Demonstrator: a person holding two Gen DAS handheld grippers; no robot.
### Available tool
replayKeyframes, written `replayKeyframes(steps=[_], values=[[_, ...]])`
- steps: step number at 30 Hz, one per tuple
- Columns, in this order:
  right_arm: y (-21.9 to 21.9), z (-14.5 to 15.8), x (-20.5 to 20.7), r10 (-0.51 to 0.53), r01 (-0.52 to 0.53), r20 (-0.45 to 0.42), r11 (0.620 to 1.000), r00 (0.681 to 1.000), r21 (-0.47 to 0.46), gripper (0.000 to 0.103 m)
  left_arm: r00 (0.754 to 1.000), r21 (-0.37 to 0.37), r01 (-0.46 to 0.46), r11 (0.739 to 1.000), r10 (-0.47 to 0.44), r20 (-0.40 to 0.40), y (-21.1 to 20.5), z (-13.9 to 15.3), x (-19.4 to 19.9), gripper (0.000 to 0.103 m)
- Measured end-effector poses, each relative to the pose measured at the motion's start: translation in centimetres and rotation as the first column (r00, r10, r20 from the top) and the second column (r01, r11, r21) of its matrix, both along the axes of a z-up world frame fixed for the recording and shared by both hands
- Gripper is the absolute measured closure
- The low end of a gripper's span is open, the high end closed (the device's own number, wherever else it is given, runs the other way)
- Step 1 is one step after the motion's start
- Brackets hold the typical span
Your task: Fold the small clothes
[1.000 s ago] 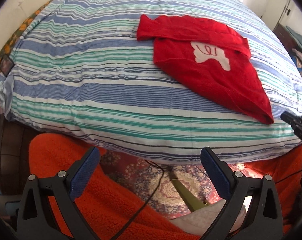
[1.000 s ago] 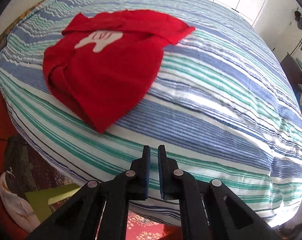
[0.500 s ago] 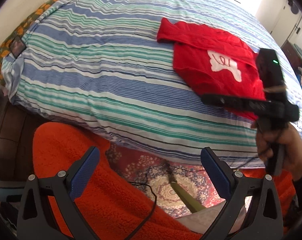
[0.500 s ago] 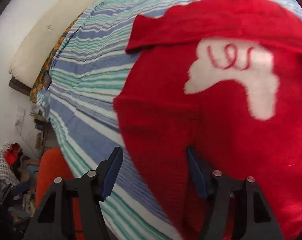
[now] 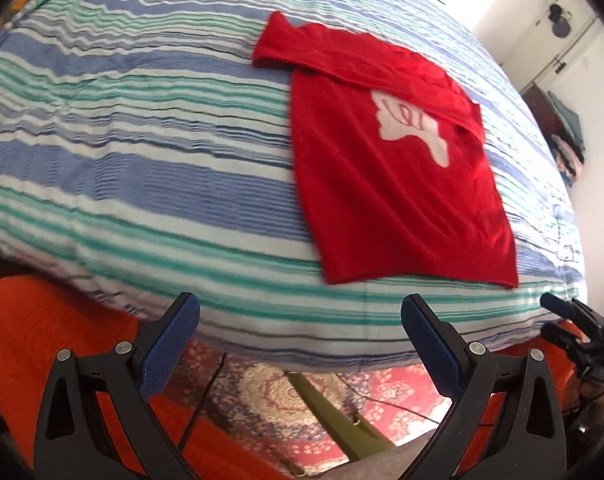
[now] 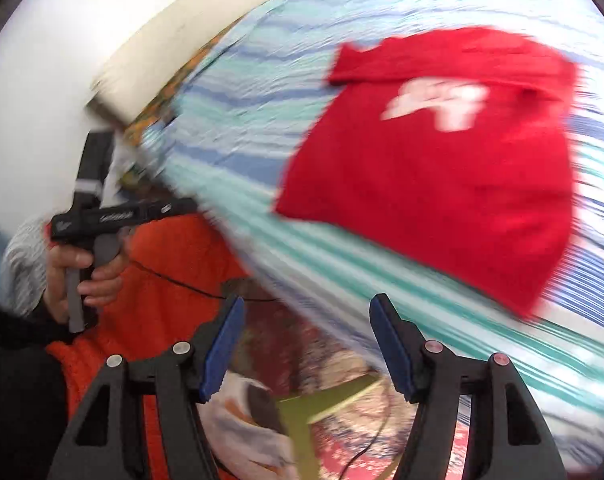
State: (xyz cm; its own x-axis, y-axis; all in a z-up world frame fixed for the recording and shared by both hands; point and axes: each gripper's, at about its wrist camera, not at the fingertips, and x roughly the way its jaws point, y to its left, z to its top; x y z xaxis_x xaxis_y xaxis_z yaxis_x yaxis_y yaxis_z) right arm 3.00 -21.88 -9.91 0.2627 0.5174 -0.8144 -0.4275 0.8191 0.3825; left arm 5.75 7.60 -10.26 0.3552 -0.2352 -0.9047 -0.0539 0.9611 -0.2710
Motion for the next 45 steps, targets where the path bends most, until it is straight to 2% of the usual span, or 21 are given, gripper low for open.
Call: replayKeyframes(steps=[2, 4, 5, 6, 8, 10, 11, 12, 13, 14, 15, 16, 17, 18, 20, 23, 27, 32, 35, 38, 45], values=[[-1.3, 0.1, -0.4, -0.065, 0.072, 0.046, 0.985, 0.997, -0.156, 0.038, 1.0, -0.036, 0.029, 0.999, -0.03, -0.01, -1.0, -1.2, 2.1, 0.002], [-2.1, -0.3, -0.4, -0.106, 0.116, 0.054, 0.967, 0.993, -0.228, 0.038, 0.996, -0.04, 0.032, 0.999, -0.035, -0.077, -1.9, -3.3, 4.1, 0.003], [-2.6, -0.5, -0.1, -0.141, 0.148, 0.049, 0.967, 0.989, -0.209, 0.038, 0.994, -0.045, 0.032, 0.998, -0.036, -0.107, -2.2, -4.4, 4.7, 0.008], [-3.0, -0.8, 0.2, -0.185, 0.188, 0.036, 0.969, 0.982, -0.159, 0.038, 0.989, -0.058, 0.031, 0.998, -0.039, -0.139, -2.5, -5.5, 5.1, 0.022], [-4.6, -1.9, 1.4, -0.27, 0.27, -0.023, 0.963, 0.963, -0.017, 0.038, 0.978, -0.095, 0.032, 0.995, -0.05, -0.202, -2.8, -7.2, 5.3, 0.037], [-6.5, -3.9, 3.1, -0.346, 0.355, -0.118, 0.933, 0.931, 0.062, 0.038, 0.982, -0.105, 0.024, 0.994, -0.043, -0.182, -2.9, -7.5, 5.1, 0.038], [-7.2, -5.0, 3.9, -0.375, 0.39, -0.158, 0.918, 0.913, 0.075, 0.038, 0.984, -0.11, 0.02, 0.994, -0.039, -0.173, -2.9, -7.4, 5.0, 0.045], [-8.0, -5.7, 4.5, -0.392, 0.413, -0.194, 0.907, 0.9, 0.082, 0.038, 0.985, -0.133, 0.021, 0.991, -0.043, -0.169, -2.8, -7.2, 4.9, 0.064], [-8.0, -6.5, 4.8, -0.388, 0.418, -0.22, 0.902, 0.895, 0.106, 0.039, 0.983, -0.17, 0.022, 0.985, -0.052, -0.174, -2.6, -7.2, 5.0, 0.076], [-7.6, -7.1, 5.0, -0.375, 0.413, -0.234, 0.899, 0.897, 0.146, 0.04, 0.983, -0.203, 0.018, 0.979, -0.055, -0.178, -2.5, -7.2, 5.0, 0.096], [-7.3, -7.4, 5.6, -0.354, 0.401, -0.243, 0.897, 0.903, 0.186, 0.043, 0.985, -0.207, 0.014, 0.978, -0.049, -0.167, -2.3, -7.0, 4.8, 0.099], [-6.7, -7.5, 5.9, -0.334, 0.388, -0.248, 0.897, 0.909, 0.212, 0.048, 0.988, -0.182, 0.017, 0.983, -0.045, -0.148, -2.3, -6.7, 4.6, 0.1], [-6.2, -7.7, 5.9, -0.326, 0.379, -0.243, 0.9, 0.914, 0.214, 0.065, 0.99, -0.141, 0.024, 0.99, -0.043, -0.131, -2.3, -6.2, 4.3, 0.1], [-6.1, -7.5, 6.0, -0.346, 0.387, -0.227, 0.905, 0.911, 0.177, 0.098, 0.993, -0.107, 0.028, 0.994, -0.04, -0.114, -2.0, -5.7, 3.9, 0.101], [-6.5, -6.9, 5.8, -0.405, 0.434, -0.208, 0.893, 0.89, 0.12, 0.098, 0.996, -0.067, 0.015, 0.998, -0.021, -0.089, -1.0, -4.8, 2.9, 0.101], [-9.0, -5.7, 4.7, -0.45, 0.469, -0.182, 0.88, 0.874, 0.078, 0.098, 0.993, -0.015, 0.014, 1.0, -0.016, -0.12, -0.5, -5.8, 2.8, 0.101], [-9.1, -8.2, 4.6, -0.436, 0.444, -0.206, 0.896, 0.876, -0.009, 0.099, 0.992, 0.079, 0.061, 0.995, -0.051, -0.12, -2.2, -6.6, 3.6, 0.101], [-9.1, -6.6, 4.6, -0.455, 0.454, -0.161, 0.89, 0.876, -0.041, 0.099, 0.998, 0.079, 0.003, 0.997, 0.003, -0.066, -1.0, -3.7, 2.9, 0.101], [-10.0, -6.4, 4.0, -0.488, 0.489, -0.182, 0.871, 0.854, -0.044, 0.099, 0.994, 0.119, -0.01, 0.993, 0.023, -0.104, -0.8, -5.4, 2.8, 0.101], [-10.0, -8.1, 4.2, -0.503, 0.497, -0.204, 0.864, 0.84, -0.083, 0.099, 0.991, 0.15, 0.004, 0.989, 0.015, -0.13, -1.4, -7.7, 3.3, 0.101], [-8.3, -8.3, 4.5, -0.461, 0.437, -0.114, 0.88, 0.88, -0.184, 0.099, 0.995, 0.234, 0.049, 0.971, -0.028, -0.095, -2.8, -8.3, 3.4, 0.097]])
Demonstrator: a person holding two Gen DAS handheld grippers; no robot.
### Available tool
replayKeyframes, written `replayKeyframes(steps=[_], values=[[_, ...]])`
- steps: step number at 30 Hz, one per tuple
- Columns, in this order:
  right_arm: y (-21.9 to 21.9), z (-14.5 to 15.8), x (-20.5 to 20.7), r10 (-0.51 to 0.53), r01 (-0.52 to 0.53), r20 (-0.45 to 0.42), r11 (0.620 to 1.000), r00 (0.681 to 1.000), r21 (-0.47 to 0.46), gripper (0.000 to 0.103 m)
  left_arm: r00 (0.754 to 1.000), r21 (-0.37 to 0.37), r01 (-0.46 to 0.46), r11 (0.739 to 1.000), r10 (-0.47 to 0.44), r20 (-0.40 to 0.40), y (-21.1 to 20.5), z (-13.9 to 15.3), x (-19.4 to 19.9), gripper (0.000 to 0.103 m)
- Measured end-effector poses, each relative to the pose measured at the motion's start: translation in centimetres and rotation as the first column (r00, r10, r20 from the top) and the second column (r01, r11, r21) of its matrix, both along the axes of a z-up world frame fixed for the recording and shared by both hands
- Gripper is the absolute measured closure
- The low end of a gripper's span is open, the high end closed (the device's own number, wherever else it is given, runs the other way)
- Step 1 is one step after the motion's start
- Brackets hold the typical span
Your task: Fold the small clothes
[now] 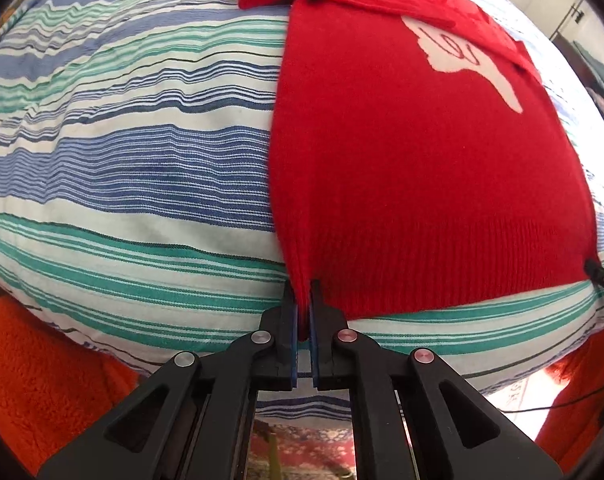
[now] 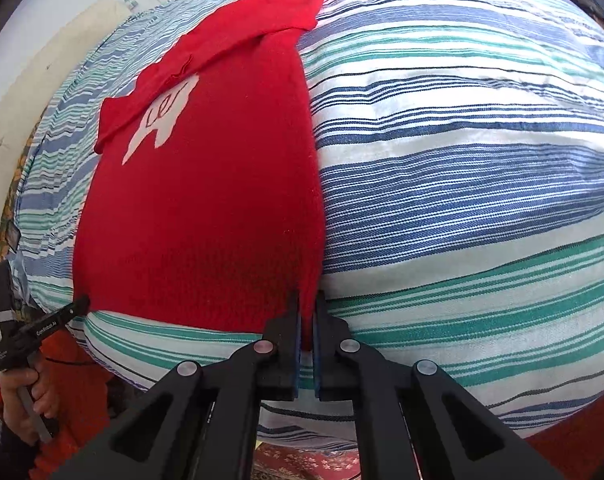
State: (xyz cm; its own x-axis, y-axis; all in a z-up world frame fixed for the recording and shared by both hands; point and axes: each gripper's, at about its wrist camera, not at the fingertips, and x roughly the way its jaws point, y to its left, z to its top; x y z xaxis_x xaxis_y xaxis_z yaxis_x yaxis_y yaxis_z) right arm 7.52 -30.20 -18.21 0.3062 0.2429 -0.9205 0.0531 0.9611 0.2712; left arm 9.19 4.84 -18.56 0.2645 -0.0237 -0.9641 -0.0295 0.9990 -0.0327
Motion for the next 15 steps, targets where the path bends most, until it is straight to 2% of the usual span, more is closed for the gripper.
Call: replayKeyframes(steps=[4, 5, 7, 9, 10, 12, 13, 15], values=[[0.8, 0.4, -0.2, 0.041, -0.039, 0.026, 0.996, 0.999, -0.074, 0.1, 1.0, 0.041, 0.017, 0.999, -0.018, 0.022, -0.8, 0.2, 0.0, 0.096], [1.0, 0.5, -0.3, 0.046, -0.044, 0.031, 0.995, 0.998, -0.085, 0.099, 1.0, 0.042, 0.016, 0.999, -0.017, 0.022, -0.8, 0.4, 0.0, 0.091], [1.0, 0.7, -0.4, 0.049, -0.046, 0.034, 0.995, 0.998, -0.083, 0.098, 1.0, 0.04, -0.002, 0.999, 0.001, 0.015, -0.6, 0.9, 0.1, 0.07], [0.6, 1.1, -0.5, 0.042, -0.041, 0.028, 0.998, 0.999, -0.053, 0.09, 0.999, 0.047, -0.037, 0.998, 0.037, -0.008, 0.3, 1.5, 0.0, 0.014], [0.3, 1.3, -0.6, 0.033, -0.033, 0.022, 0.999, 0.999, -0.032, 0.086, 0.998, 0.051, -0.061, 0.997, 0.062, -0.03, 0.8, 1.6, 0.0, 0.006], [-0.4, 1.9, -1.1, 0.014, -0.014, 0.018, 1.0, 1.0, 0.0, 0.073, 0.993, 0.041, -0.094, 0.995, 0.097, -0.07, 1.7, 1.6, -0.3, 0.007], [-0.8, 2.2, -1.4, 0.006, -0.006, 0.018, 1.0, 1.0, 0.002, 0.072, 0.99, 0.035, -0.106, 0.994, 0.109, -0.087, 2.2, 1.8, -0.5, 0.007], [-1.4, 2.7, -2.0, -0.004, 0.004, 0.019, 1.0, 1.0, -0.001, 0.072, 0.986, 0.044, -0.146, 0.988, 0.149, -0.079, 3.5, 2.8, -1.4, 0.017]])
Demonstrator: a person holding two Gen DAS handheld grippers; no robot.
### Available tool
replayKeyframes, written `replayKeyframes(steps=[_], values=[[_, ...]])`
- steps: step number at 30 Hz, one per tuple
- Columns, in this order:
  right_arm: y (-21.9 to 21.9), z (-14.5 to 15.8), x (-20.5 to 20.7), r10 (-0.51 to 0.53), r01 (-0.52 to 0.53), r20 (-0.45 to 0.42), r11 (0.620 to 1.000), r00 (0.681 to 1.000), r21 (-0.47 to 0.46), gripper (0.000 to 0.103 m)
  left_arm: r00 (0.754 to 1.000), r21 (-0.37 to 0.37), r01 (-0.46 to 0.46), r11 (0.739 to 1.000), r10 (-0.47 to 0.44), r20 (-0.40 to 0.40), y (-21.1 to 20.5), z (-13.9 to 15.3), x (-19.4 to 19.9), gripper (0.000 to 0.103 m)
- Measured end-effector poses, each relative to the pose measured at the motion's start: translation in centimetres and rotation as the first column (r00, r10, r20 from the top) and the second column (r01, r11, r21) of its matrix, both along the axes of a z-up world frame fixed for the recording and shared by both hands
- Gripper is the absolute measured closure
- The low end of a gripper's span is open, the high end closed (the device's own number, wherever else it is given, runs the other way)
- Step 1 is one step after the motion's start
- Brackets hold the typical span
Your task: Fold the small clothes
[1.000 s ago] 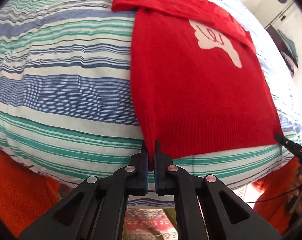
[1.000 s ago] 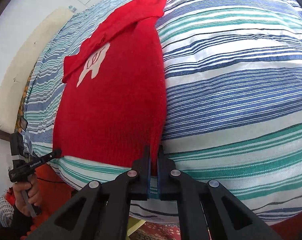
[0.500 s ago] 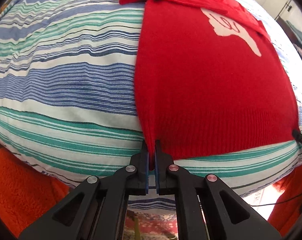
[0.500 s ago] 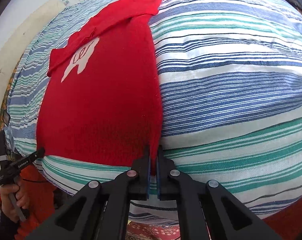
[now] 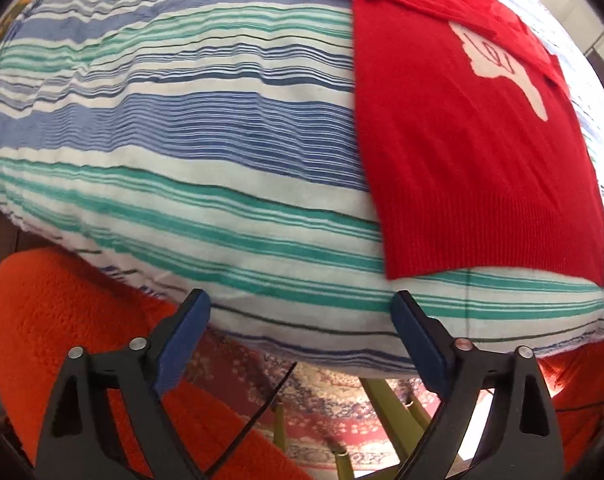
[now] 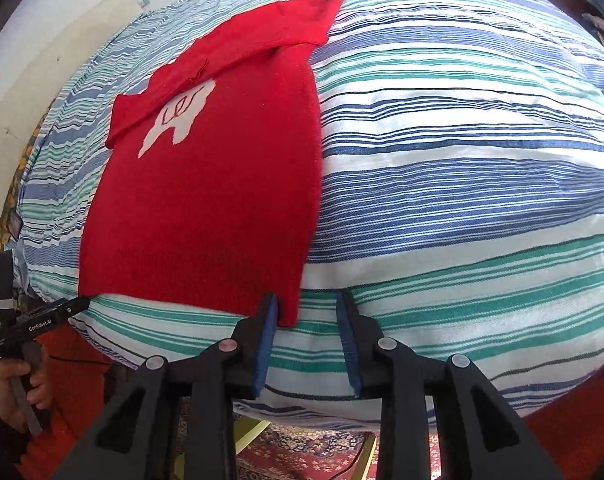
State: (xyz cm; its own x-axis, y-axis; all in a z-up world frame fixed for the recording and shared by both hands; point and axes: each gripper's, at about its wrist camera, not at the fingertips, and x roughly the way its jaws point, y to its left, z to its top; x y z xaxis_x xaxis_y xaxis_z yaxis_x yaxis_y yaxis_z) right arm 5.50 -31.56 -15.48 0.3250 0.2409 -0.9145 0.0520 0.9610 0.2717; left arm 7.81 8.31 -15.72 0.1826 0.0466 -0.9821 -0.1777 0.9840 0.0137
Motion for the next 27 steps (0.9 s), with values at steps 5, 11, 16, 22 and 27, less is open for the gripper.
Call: replayKeyframes(steps=[5, 11, 16, 22, 27], values=[[-0.1, 2.8, -1.1, 0.011, -0.003, 0.081, 0.996, 0.997, -0.093, 0.072, 0.977, -0.019, 0.01, 1.0, -0.006, 0.211, -0.5, 5.4, -0.7, 0.017], [3.9, 4.8, 1.2, 0.161, -0.154, 0.201, 0.987, 0.966, -0.049, 0.072, 0.93, -0.071, 0.234, 0.97, -0.202, 0.308, -4.8, 4.8, 1.5, 0.017], [4.8, 0.0, 2.6, 0.202, -0.196, 0.072, 0.977, 0.977, -0.08, 0.072, 0.953, -0.009, 0.277, 0.961, -0.274, 0.13, -6.8, -0.7, 1.7, 0.017], [3.0, 0.5, 2.1, 0.171, -0.169, 0.034, 0.984, 0.985, -0.064, 0.072, 0.966, -0.052, 0.195, 0.979, -0.183, 0.182, -2.9, 1.7, 0.3, 0.017], [2.8, 6.3, 6.3, 0.291, -0.274, 0.098, 0.949, 0.952, -0.158, 0.072, 0.951, -0.048, 0.006, 0.999, 0.009, 0.31, 2.2, 3.5, 1.4, 0.012]])
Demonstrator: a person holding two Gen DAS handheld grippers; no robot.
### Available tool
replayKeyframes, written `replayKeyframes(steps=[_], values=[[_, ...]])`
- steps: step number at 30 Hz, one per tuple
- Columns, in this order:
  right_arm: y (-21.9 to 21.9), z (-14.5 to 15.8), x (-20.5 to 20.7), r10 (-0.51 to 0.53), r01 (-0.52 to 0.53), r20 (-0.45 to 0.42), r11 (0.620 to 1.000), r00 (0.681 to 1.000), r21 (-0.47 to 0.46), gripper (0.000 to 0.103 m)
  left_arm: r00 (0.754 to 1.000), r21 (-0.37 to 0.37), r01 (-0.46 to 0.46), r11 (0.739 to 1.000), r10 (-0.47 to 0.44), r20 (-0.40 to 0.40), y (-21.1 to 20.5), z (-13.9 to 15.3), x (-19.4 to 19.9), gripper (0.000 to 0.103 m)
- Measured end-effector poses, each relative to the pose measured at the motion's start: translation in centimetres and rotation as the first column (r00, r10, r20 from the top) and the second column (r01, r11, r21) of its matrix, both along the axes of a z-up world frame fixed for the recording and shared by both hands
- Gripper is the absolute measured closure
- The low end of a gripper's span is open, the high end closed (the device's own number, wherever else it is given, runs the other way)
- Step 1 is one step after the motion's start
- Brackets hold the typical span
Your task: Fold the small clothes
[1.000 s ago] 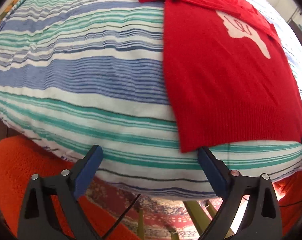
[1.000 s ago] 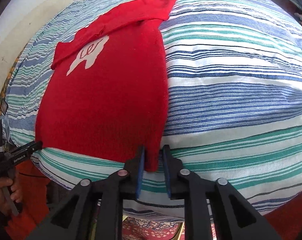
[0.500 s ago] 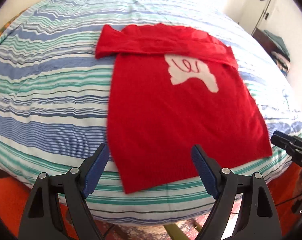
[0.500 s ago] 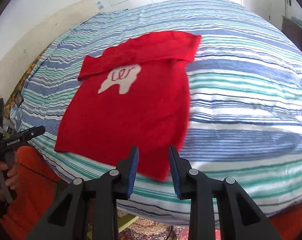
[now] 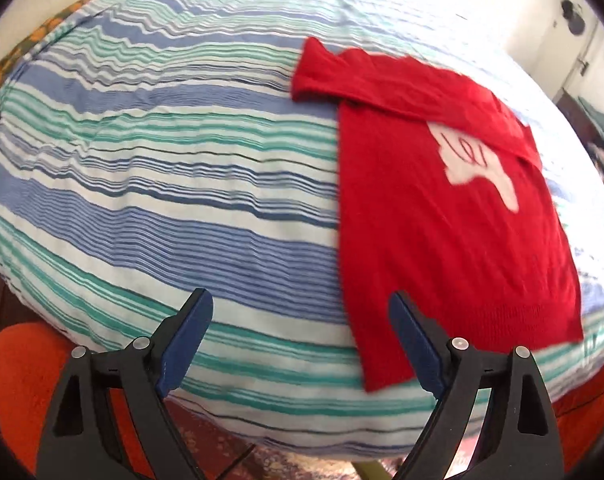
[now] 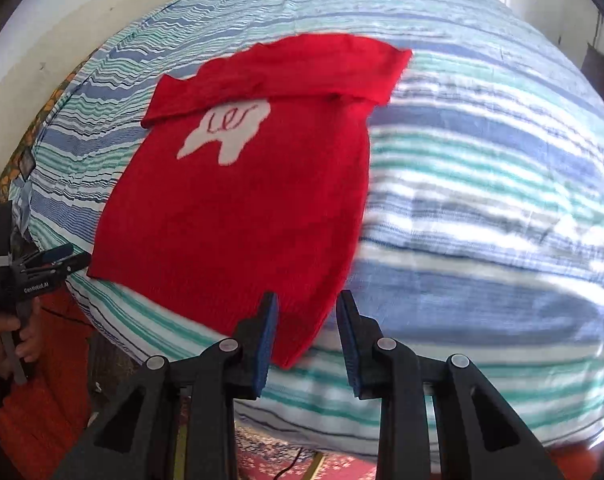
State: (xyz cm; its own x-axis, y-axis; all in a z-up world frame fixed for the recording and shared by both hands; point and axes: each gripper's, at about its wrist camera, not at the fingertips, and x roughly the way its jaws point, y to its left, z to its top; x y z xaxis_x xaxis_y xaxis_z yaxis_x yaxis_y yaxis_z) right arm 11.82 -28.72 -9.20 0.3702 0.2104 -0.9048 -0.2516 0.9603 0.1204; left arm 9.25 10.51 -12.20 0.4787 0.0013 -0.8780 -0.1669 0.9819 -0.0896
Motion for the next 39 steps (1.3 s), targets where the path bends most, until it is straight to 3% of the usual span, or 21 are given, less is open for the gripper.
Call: replayKeyframes(steps=[3, 6, 9, 11, 16, 20, 22, 24, 25, 28, 30, 32, 34, 35, 36, 38, 39], values=[[0.3, 3.0, 5.6, 0.027, -0.028, 0.017, 0.999, 0.999, 0.043, 0.072, 0.997, 0.0, -0.079, 0.997, 0.079, 0.017, 1.9, -1.5, 0.2, 0.012], [1.3, 3.2, 11.9, -0.023, 0.048, -0.102, 0.966, 0.994, 0.254, 0.072, 0.994, 0.04, -0.102, 0.994, 0.103, -0.02, 2.6, -3.2, 0.9, 0.014], [4.0, 0.5, 16.5, -0.101, 0.213, -0.251, 0.856, 0.963, 0.471, 0.072, 0.996, 0.039, -0.091, 0.995, 0.09, 0.006, 2.9, -3.2, 0.8, 0.013], [6.2, -2.6, 18.3, -0.165, 0.339, -0.343, 0.765, 0.925, 0.547, 0.072, 0.997, 0.057, -0.077, 0.995, 0.076, 0.005, 2.8, -3.6, 1.0, 0.013], [9.4, -9.6, 20.4, -0.347, 0.585, -0.482, 0.603, 0.805, 0.543, 0.072, 0.998, 0.031, -0.059, 0.998, 0.059, -0.001, 3.3, -4.0, 1.0, 0.013], [9.8, -11.6, 21.6, -0.466, 0.648, -0.45, 0.541, 0.762, 0.537, 0.072, 0.998, -0.01, -0.058, 0.998, 0.058, 0.002, 4.0, -3.8, 0.5, 0.013], [9.6, -11.9, 22.0, -0.517, 0.663, -0.418, 0.541, 0.747, 0.518, 0.073, 0.998, -0.036, -0.065, 0.997, 0.065, 0.001, 4.4, -3.7, 0.5, 0.013], [9.8, -11.5, 22.0, -0.556, 0.669, -0.378, 0.555, 0.74, 0.495, 0.096, 0.997, -0.062, -0.076, 0.995, 0.076, -0.001, 4.9, -3.7, 0.5, 0.013], [10.2, -10.8, 22.0, -0.567, 0.661, -0.348, 0.573, 0.746, 0.484, 0.096, 0.997, -0.075, -0.08, 0.994, 0.081, -0.001, 5.1, -3.8, 0.4, 0.013], [14.4, -5.9, 21.8, -0.526, 0.545, -0.201, 0.658, 0.826, 0.519, 0.096, 0.997, -0.091, -0.082, 0.993, 0.082, -0.001, 5.3, -3.8, 0.5, 0.013], [20.2, -1.8, 21.9, -0.396, 0.379, -0.115, 0.697, 0.911, 0.609, 0.096, 0.997, -0.08, -0.077, 0.994, 0.077, -0.004, 5.2, -3.9, 0.4, 0.013], [28.4, 2.1, 21.5, -0.146, 0.111, -0.002, 0.741, 0.989, 0.663, 0.096, 0.997, -0.063, -0.072, 0.995, 0.072, -0.006, 4.9, -4.0, 0.4, 0.013], [36.3, 4.2, 20.6, 0.097, -0.106, 0.048, 0.78, 0.994, 0.617, 0.093, 0.998, -0.045, -0.067, 0.997, 0.067, -0.006, 4.6, -4.0, 0.4, 0.013], [39.0, 4.4, 20.2, 0.175, -0.169, 0.05, 0.776, 0.983, 0.607, 0.082, 0.998, -0.037, -0.065, 0.997, 0.065, -0.007, 4.4, -4.0, 0.4, 0.013], [40.8, 4.2, 19.8, 0.228, -0.211, 0.049, 0.772, 0.972, 0.599, 0.056, 0.998, -0.028, -0.063, 0.998, 0.062, -0.009, 4.3, -4.1, 0.4, 0.013], [42.1, 3.1, 19.1, 0.272, -0.229, 0.013, 0.783, 0.962, 0.578, 0.025, 0.998, -0.012, -0.057, 0.998, 0.057, -0.014, 4.0, -4.2, 0.5, 0.013], [41.6, 2.3, 18.7, 0.277, -0.221, -0.012, 0.791, 0.961, 0.57, 0.025, 0.998, -0.007, -0.055, 0.998, 0.054, -0.017, 3.9, -4.2, 0.5, 0.013]])
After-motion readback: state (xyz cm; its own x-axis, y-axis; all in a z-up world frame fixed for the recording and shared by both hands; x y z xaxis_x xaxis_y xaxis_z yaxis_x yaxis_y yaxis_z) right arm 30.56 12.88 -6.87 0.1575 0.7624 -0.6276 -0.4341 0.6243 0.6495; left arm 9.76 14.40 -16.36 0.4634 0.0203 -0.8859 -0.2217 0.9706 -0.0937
